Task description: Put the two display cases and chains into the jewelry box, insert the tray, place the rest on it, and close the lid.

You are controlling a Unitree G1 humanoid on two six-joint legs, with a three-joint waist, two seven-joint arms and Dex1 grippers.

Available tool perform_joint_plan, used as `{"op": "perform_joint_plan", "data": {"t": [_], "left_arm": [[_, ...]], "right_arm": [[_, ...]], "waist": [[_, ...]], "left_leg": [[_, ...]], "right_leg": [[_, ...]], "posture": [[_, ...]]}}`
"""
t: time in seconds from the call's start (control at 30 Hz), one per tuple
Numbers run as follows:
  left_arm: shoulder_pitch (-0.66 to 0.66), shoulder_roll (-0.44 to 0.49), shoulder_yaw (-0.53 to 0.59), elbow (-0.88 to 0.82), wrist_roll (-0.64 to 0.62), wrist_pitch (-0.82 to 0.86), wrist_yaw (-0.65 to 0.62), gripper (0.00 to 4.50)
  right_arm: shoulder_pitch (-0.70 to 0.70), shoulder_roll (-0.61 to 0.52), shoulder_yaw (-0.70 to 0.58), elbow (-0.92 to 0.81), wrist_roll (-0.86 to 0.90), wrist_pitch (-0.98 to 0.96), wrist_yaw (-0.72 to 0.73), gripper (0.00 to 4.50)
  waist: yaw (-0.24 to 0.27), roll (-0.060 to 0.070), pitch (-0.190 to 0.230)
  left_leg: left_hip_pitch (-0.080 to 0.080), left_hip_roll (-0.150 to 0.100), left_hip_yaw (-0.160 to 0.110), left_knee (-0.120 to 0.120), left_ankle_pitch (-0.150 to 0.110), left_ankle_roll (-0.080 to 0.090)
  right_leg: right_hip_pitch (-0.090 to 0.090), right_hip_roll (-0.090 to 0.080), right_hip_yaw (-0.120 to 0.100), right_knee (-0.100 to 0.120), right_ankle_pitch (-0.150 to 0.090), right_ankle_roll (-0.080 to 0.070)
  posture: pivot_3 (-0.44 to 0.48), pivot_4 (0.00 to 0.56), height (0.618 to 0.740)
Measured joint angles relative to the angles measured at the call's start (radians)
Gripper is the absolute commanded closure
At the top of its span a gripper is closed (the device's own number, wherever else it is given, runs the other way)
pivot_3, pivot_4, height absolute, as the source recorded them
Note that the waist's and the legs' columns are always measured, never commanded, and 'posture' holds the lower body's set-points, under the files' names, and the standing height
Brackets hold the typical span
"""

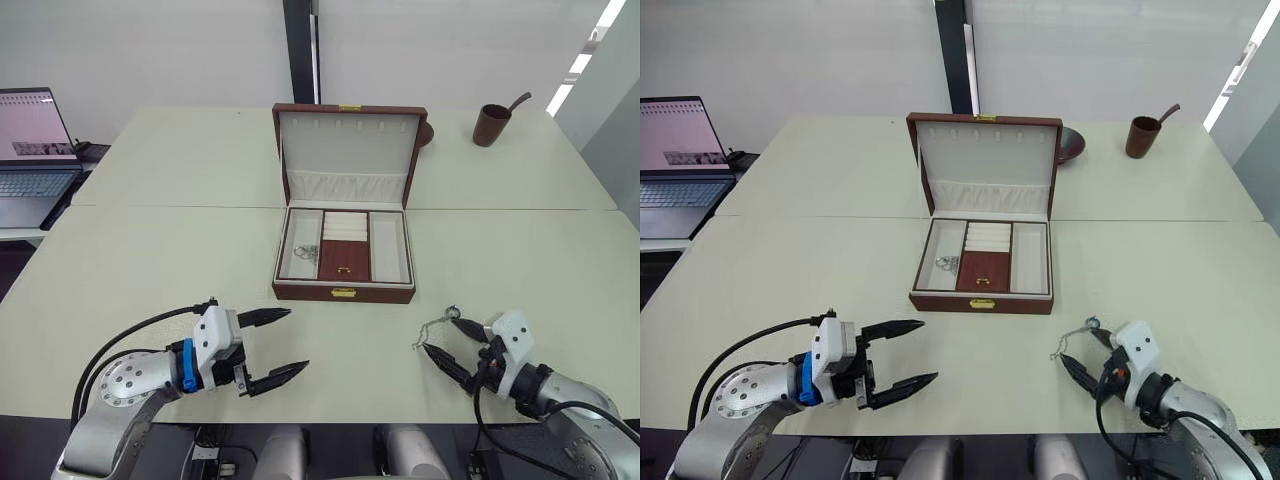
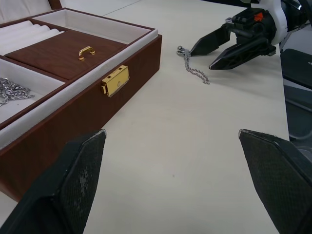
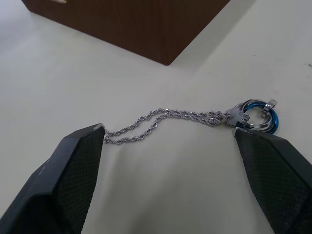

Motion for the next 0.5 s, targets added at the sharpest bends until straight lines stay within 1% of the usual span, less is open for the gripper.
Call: {"op": "perform_joint_plan", "data": {"t": [0.13, 0.5], "left_arm": [[-0.005, 0.000, 0.000, -0.005, 0.001, 0.011, 0.015, 0.00], [-0.010, 0.000, 0.000, -0.010, 0.001, 0.016, 0.022, 0.00]], "right_arm": [[-0.049, 0.011, 0.011, 0.021, -0.005, 0.022, -0.025, 0.01], [-0.106, 0.060, 0.072, 0.052, -0.082, 0.010, -0.097, 0.01]], "waist": [[0.000, 0.000, 0.000], [-0.001, -0.003, -0.002]], "left_leg": [[0.000, 0.000, 0.000, 0.000, 0.000, 0.000], [0.001, 0.000, 0.000, 0.000, 0.000, 0.000]], "right_leg": [[0.000, 0.000, 0.000, 0.000, 0.001, -0.002], [0.000, 0.001, 0.000, 0.000, 0.001, -0.002]], "posture": [[0.000, 0.150, 0.740], [0.000, 0.150, 0.740]]}}
